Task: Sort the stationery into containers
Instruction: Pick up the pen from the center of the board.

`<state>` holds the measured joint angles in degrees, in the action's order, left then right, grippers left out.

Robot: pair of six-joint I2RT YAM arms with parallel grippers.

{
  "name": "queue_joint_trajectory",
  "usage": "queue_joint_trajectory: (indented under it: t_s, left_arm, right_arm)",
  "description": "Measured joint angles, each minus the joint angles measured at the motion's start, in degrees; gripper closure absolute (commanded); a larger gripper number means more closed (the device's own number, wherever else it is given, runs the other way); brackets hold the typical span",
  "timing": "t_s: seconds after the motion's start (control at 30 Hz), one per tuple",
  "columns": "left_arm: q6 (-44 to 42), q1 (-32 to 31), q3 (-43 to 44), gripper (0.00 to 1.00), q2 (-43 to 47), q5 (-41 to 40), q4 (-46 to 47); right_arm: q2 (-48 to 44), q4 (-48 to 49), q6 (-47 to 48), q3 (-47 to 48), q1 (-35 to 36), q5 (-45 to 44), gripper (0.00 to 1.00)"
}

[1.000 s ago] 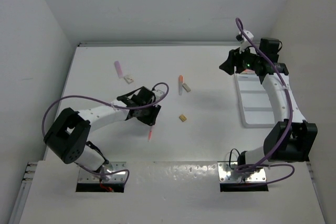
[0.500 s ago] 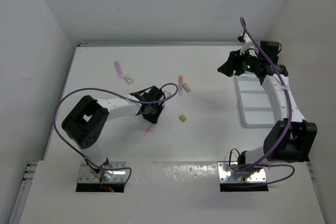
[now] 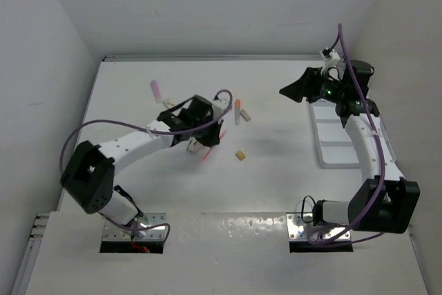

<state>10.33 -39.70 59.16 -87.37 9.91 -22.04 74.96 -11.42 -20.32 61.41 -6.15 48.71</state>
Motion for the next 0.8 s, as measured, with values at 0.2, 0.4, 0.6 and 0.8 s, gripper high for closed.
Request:
queue_joint_trajectory:
  t_s: [0.2,0.4,0.6,0.8]
  left_arm:
    - [5.20,7.50,10.08,1.00,7.30,12.02,8.74]
    - [17.92,11.65,8.37,1.00,7.98,24.11,18.38]
    - [24.50,11.67,8.22,1.00,7.98,29.27,22.67]
    - [26.43,11.69,8.22,1.00,7.98,30.95,24.26]
  right_arm:
    - [-0.52,10.01,-12.35,0.74,6.21,1.66,0.33]
    - [4.20,20.35,-24.72,3.52,12.44,2.95,0.37]
    - [8.37,23.91,-28.59,7.54,17.64,2.93,0.39]
    - [11.26,25.18,-29.18,7.85,22.18,2.91,0.45]
